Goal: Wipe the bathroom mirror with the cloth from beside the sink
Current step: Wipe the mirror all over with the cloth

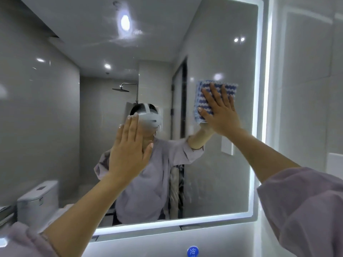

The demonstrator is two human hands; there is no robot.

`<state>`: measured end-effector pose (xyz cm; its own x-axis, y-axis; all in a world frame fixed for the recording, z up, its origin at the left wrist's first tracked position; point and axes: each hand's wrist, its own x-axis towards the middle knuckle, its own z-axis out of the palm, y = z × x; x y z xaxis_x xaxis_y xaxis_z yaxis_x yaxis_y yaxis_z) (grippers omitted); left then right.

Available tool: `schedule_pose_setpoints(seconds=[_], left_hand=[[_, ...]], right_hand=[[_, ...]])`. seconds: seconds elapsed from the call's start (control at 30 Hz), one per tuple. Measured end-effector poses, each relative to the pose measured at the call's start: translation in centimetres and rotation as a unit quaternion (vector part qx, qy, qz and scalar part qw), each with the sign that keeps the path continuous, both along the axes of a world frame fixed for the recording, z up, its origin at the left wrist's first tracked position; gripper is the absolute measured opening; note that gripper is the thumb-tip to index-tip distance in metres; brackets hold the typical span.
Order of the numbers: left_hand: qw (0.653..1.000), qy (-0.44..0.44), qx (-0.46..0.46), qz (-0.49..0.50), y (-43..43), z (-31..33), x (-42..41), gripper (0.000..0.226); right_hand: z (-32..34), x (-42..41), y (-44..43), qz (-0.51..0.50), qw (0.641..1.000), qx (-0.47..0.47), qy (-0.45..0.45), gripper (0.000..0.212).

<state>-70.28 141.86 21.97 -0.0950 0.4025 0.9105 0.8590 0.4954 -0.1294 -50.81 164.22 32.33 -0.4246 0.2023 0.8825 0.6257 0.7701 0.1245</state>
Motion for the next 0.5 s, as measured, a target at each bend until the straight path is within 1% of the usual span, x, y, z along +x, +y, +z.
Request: schedule_pose_setpoints(seconds=[0.1, 0.17, 0.37, 0.5], left_hand=[[1.000, -0.010, -0.013, -0.006, 0.6, -0.5, -0.3, 0.073], [1.000, -0.003, -0.010, -0.018, 0.9, -0.8, -0.7, 0.072], [0.999, 0.022, 0.010, -0.030, 1.6, -1.3, -1.6, 0.071], [1.000, 0.015, 0.002, -0.004, 1.7, -1.4, -1.3, 0.073]], right_hand=[[0.1, 2.7, 1.9, -0.009, 0.997, -0.068, 0.029, 0.069], [0.0, 4.0, 2.7, -0.007, 0.995, -0.097, 0.036, 0.067], [-0.2, 4.1, 2.5, -0.005, 0.993, -0.110, 0.049, 0.068], [-0.1, 4.0, 2.8, -0.011, 0.993, -0.108, 0.040, 0.068]])
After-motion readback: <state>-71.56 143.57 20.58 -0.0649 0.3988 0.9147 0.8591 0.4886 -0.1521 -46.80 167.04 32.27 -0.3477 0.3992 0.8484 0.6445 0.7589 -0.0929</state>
